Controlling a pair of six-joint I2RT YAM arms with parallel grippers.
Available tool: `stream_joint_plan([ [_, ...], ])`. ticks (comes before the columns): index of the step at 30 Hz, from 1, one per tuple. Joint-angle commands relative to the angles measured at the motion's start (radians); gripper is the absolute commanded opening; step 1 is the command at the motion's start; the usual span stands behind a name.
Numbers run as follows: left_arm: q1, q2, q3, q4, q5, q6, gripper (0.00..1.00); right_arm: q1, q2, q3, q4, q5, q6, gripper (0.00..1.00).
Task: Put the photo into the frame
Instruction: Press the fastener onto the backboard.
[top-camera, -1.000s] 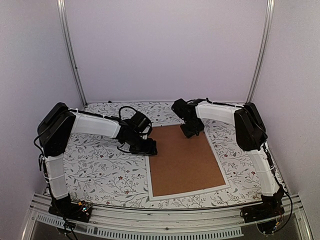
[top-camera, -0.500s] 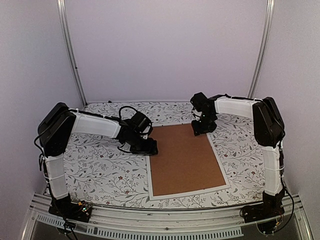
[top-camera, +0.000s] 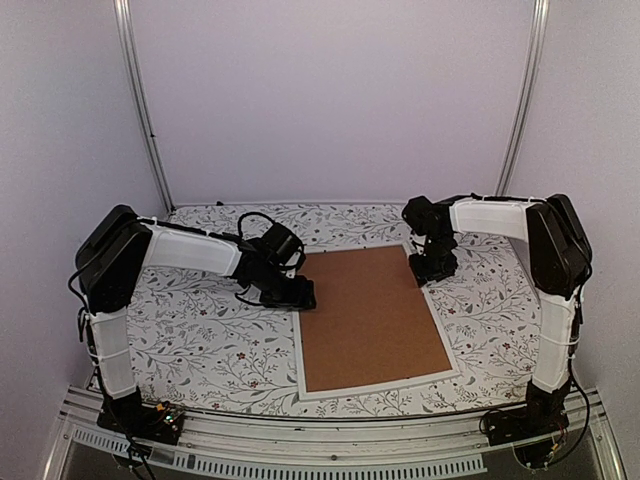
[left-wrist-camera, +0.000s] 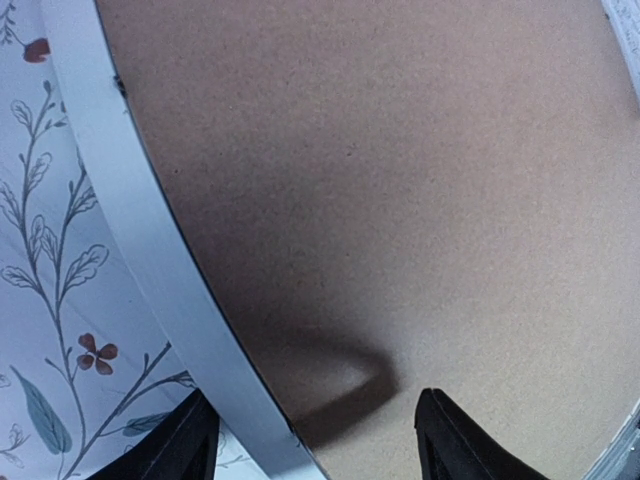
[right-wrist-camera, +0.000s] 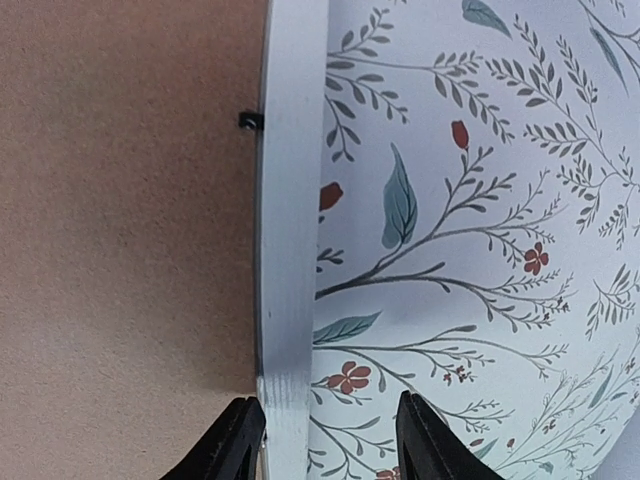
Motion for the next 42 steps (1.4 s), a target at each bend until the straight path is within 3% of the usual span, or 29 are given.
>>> stream_joint_plan([
  [1, 0.000, 0.026, 0.021, 0.022, 0.029, 0.010, 0.69, 0.002, -0.049, -0.034, -0.030, 0.051, 0.029, 0.50],
  [18, 0.002, 0.037, 0.022, 0.021, 0.030, 0.014, 0.70, 0.002, -0.082, -0.116, -0.017, 0.023, 0.049, 0.50],
  [42, 0.000, 0.053, 0.004, 0.045, 0.053, 0.009, 0.69, 0.104, 0.052, -0.018, -0.051, 0.017, 0.092, 0.49],
])
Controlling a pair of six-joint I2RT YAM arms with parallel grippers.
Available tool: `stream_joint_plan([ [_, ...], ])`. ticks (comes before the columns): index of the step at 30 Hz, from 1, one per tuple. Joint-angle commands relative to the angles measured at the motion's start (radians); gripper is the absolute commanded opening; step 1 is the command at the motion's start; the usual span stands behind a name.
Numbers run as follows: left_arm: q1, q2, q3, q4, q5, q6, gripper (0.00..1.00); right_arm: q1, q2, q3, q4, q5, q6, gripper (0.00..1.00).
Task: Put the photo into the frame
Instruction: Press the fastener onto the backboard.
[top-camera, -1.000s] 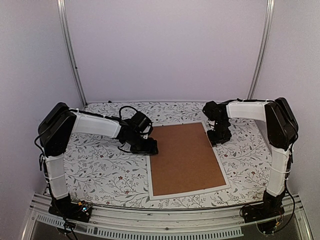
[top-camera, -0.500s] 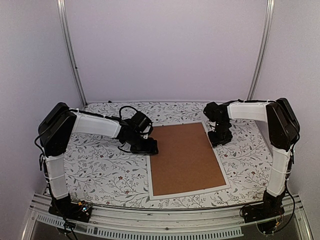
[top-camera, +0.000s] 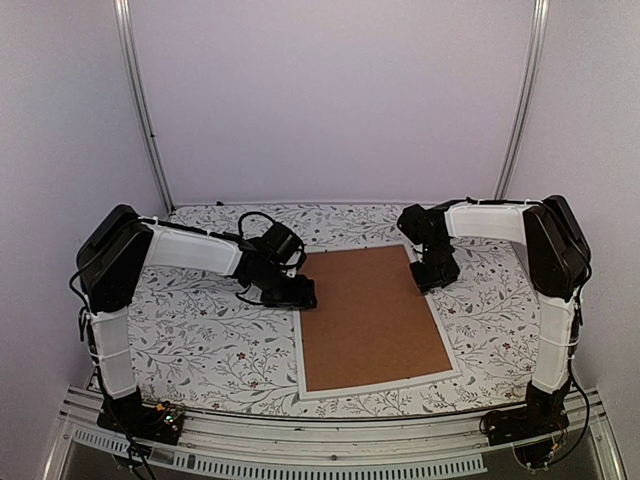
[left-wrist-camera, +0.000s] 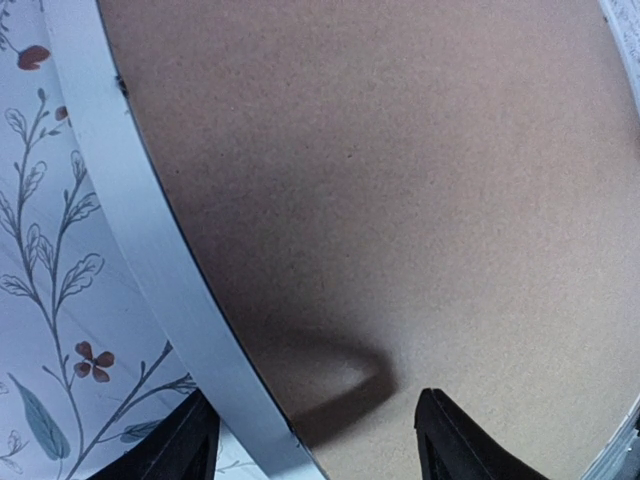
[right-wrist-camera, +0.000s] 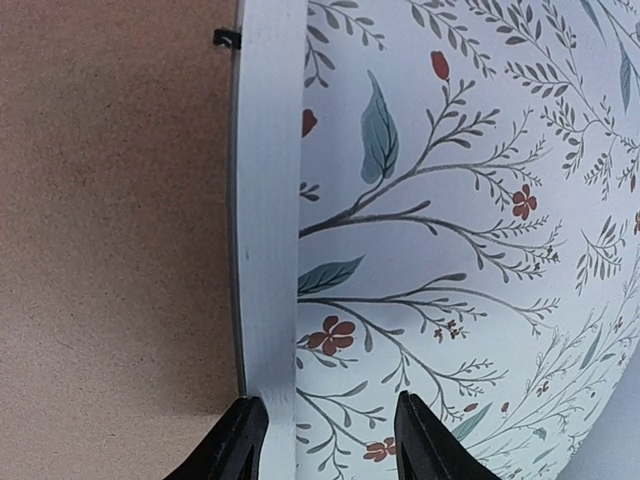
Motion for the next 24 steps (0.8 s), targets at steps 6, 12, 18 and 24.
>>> stream_joint_plan([
  [6, -0.004, 0.048, -0.005, 0.039, 0.046, 0.008, 0.69, 0.116, 0.089, 0.016, 0.019, -0.062, 0.085, 0.49],
  [12, -0.004, 0.045, -0.006, 0.035, 0.040, 0.009, 0.69, 0.132, 0.114, 0.020, 0.024, -0.048, 0.112, 0.48],
  [18, -0.002, 0.047, 0.010, 0.025, 0.031, 0.015, 0.69, 0.105, -0.007, -0.005, 0.023, -0.067, 0.087, 0.49],
  [24, -0.002, 0.045, 0.026, 0.016, 0.018, 0.009, 0.69, 0.079, -0.146, -0.100, -0.025, -0.068, 0.089, 0.49],
])
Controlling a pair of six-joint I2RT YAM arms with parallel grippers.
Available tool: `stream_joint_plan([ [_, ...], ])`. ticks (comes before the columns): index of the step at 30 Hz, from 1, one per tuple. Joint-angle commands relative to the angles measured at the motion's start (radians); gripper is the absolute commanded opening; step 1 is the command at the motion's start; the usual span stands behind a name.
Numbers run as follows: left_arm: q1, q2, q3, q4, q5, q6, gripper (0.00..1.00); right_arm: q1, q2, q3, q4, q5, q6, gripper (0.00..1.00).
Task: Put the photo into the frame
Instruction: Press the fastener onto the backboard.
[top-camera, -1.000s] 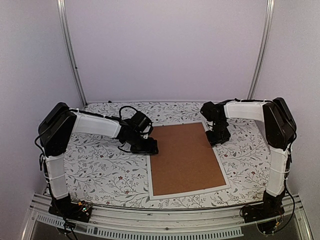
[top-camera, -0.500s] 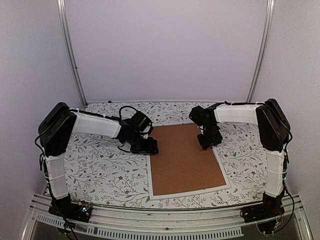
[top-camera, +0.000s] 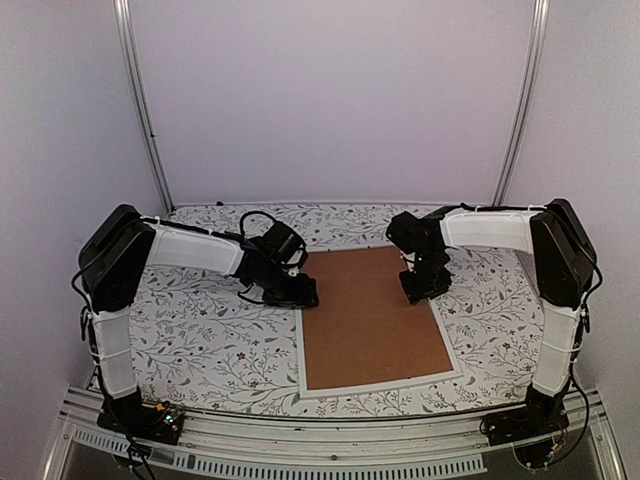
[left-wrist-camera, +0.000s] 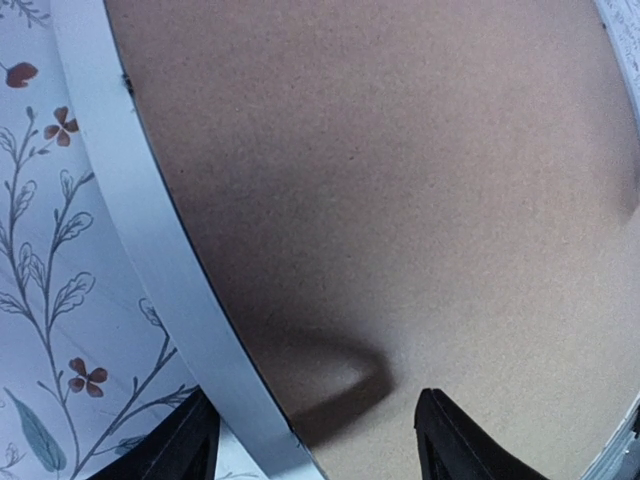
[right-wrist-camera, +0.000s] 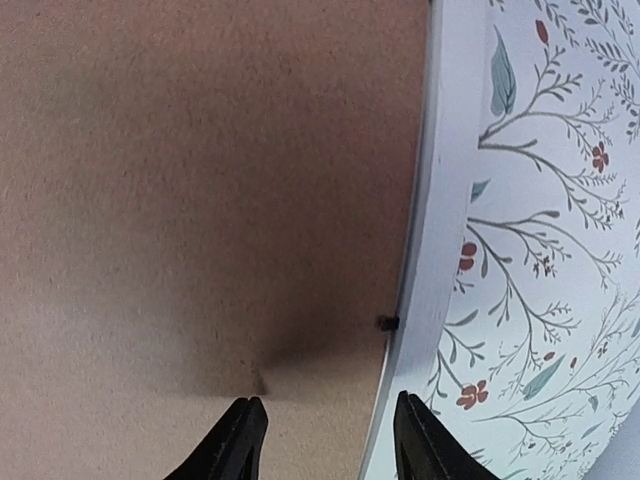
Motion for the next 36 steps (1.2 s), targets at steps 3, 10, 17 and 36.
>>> stream_joint_plan([
  [3, -0.002, 0.027, 0.010, 0.009, 0.006, 0.003, 0.69, -0.036, -0.157, -0.134, -0.037, -0.032, 0.020, 0.49],
  [10, 0.001, 0.033, 0.020, -0.009, -0.004, -0.004, 0.69, -0.057, -0.257, -0.259, -0.029, -0.046, 0.050, 0.49],
  [17, 0.001, 0.031, 0.017, -0.013, -0.015, -0.009, 0.69, -0.057, -0.282, -0.313, -0.010, -0.057, 0.060, 0.49],
  [36, 0.001, 0.043, 0.011, -0.012, -0.013, -0.004, 0.69, -0.050, -0.237, -0.355, 0.038, -0.088, 0.064, 0.49],
])
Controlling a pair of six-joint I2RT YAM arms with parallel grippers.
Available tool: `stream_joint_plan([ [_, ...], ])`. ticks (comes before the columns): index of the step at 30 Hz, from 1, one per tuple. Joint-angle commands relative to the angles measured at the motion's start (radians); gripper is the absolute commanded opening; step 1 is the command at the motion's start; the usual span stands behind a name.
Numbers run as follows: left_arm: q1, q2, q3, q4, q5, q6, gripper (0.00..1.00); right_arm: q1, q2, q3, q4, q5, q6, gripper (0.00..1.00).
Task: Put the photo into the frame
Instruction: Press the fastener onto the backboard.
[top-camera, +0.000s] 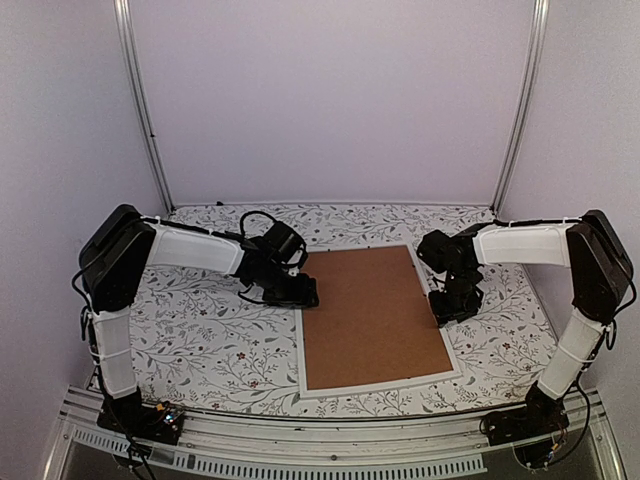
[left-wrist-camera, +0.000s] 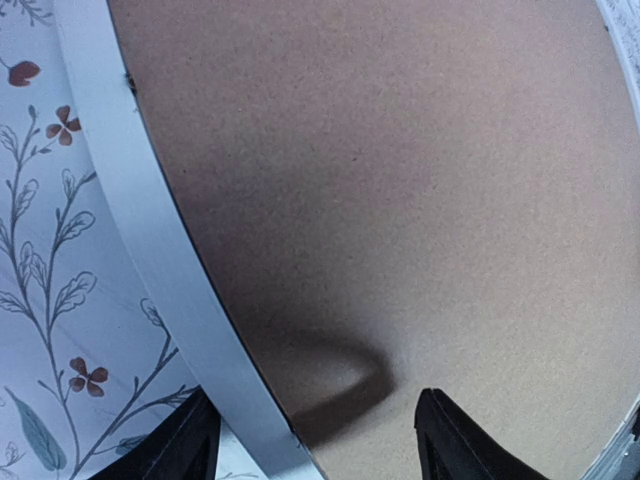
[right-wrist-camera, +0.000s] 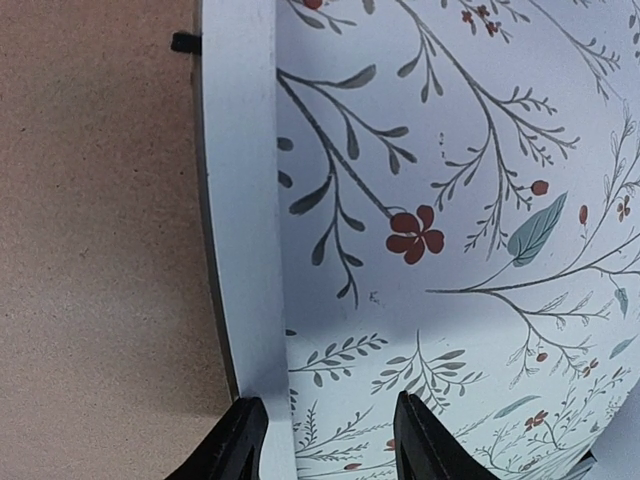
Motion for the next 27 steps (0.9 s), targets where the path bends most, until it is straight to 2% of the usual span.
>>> stream_joint_plan([
  [1, 0.001, 0.040, 0.007, -0.007, -0.006, 0.002, 0.69, 0.008, 0.020, -0.008, 0.026, -0.020, 0.020, 0.49],
  [15, -0.003, 0.040, -0.010, 0.010, 0.010, -0.002, 0.69, 0.112, 0.123, 0.045, 0.006, -0.007, 0.076, 0.48],
  [27, -0.008, 0.022, -0.011, -0.020, -0.042, 0.003, 0.70, 0.196, 0.220, 0.081, -0.003, 0.011, 0.124, 0.48],
])
